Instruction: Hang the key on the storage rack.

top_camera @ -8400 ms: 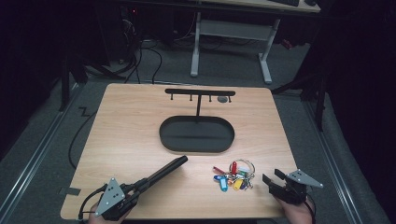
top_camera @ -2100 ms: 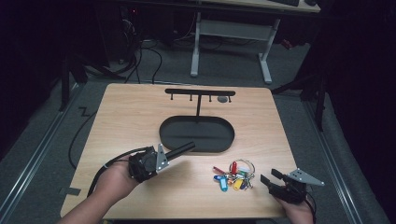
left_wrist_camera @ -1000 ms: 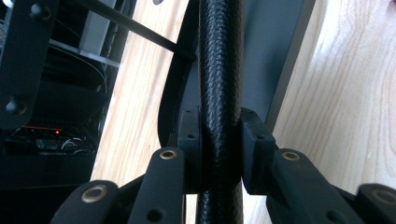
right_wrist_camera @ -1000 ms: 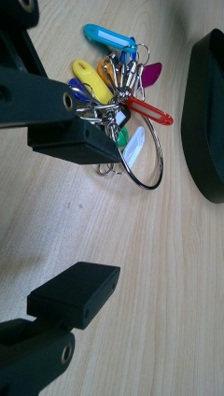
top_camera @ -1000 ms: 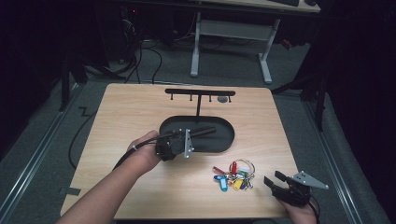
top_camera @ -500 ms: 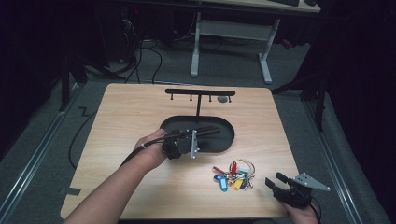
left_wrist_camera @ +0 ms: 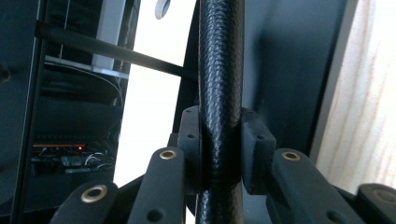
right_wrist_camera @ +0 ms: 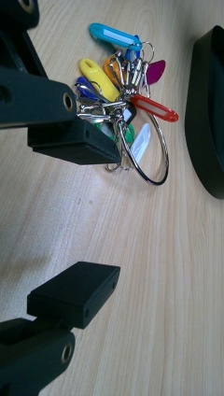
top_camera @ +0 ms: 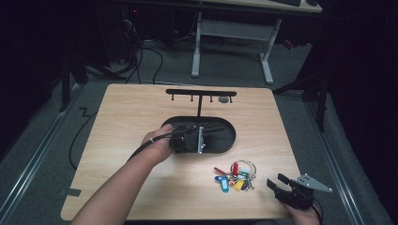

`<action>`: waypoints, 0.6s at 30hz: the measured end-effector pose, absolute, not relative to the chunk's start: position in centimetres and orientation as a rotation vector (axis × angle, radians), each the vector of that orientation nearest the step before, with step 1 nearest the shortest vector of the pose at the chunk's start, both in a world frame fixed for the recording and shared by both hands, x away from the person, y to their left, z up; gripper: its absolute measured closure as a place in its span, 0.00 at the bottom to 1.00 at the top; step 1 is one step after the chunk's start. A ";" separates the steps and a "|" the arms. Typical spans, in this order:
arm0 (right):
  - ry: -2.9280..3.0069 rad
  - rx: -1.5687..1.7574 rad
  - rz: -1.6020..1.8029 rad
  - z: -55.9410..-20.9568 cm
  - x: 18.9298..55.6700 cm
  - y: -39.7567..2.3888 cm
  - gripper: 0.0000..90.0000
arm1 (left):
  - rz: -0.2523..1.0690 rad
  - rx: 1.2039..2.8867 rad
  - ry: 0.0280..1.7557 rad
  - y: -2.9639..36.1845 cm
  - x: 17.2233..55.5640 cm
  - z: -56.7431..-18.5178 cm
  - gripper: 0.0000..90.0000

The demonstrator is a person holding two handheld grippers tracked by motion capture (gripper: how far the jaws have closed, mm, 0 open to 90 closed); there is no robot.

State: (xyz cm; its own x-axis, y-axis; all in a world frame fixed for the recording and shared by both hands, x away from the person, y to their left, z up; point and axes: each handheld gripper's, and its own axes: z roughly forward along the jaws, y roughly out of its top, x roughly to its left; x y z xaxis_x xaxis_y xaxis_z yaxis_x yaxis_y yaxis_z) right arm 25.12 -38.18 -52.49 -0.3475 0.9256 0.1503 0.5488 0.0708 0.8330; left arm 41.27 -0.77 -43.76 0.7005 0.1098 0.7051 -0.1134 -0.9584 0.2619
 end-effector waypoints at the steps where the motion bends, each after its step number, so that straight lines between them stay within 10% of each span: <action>1: 1.934 1.460 1.195 -52.5 25.1 -38.2 0.44 | 1.123 2.621 -0.010 -0.9 41.5 -43.9 0.82; 18: 1.944 1.462 1.198 -52.6 25.1 -38.1 0.44 | 1.167 2.647 -0.089 -1.6 44.2 -46.3 0.82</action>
